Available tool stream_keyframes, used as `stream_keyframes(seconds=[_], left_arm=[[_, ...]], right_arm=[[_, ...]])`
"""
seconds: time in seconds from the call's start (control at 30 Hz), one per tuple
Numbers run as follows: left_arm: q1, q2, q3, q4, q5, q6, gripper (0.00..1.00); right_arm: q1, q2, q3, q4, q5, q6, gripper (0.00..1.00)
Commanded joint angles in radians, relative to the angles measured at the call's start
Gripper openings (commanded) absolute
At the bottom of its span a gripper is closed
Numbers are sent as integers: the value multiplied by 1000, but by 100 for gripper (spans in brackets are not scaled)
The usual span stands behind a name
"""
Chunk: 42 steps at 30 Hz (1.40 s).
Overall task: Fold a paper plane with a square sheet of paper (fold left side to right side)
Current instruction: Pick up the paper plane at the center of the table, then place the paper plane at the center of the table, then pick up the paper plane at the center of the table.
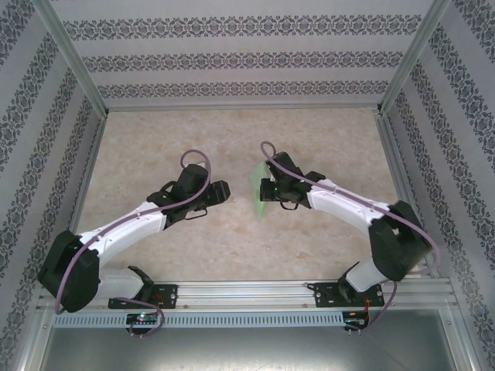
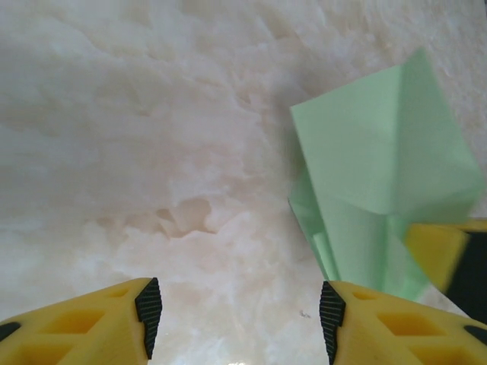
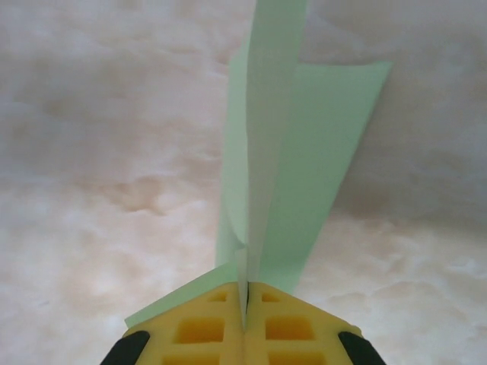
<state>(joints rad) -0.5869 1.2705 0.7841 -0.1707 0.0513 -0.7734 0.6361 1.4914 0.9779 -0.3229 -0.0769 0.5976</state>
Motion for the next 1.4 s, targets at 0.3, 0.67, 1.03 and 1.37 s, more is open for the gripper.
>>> stream_keyframes(seconds=[0.3, 0.67, 1.03, 1.37], left_arm=[[18, -129, 25, -112, -159, 72, 66], [19, -144, 21, -125, -168, 78, 67], [19, -172, -9, -96, -186, 88, 78], [20, -179, -14, -110, -186, 91, 78]], right_arm=[[-149, 39, -328, 363, -297, 138, 7], [-126, -132, -214, -83, 29, -47, 41], [40, -98, -134, -186, -1, 7, 67], [86, 16, -112, -146, -47, 28, 70]])
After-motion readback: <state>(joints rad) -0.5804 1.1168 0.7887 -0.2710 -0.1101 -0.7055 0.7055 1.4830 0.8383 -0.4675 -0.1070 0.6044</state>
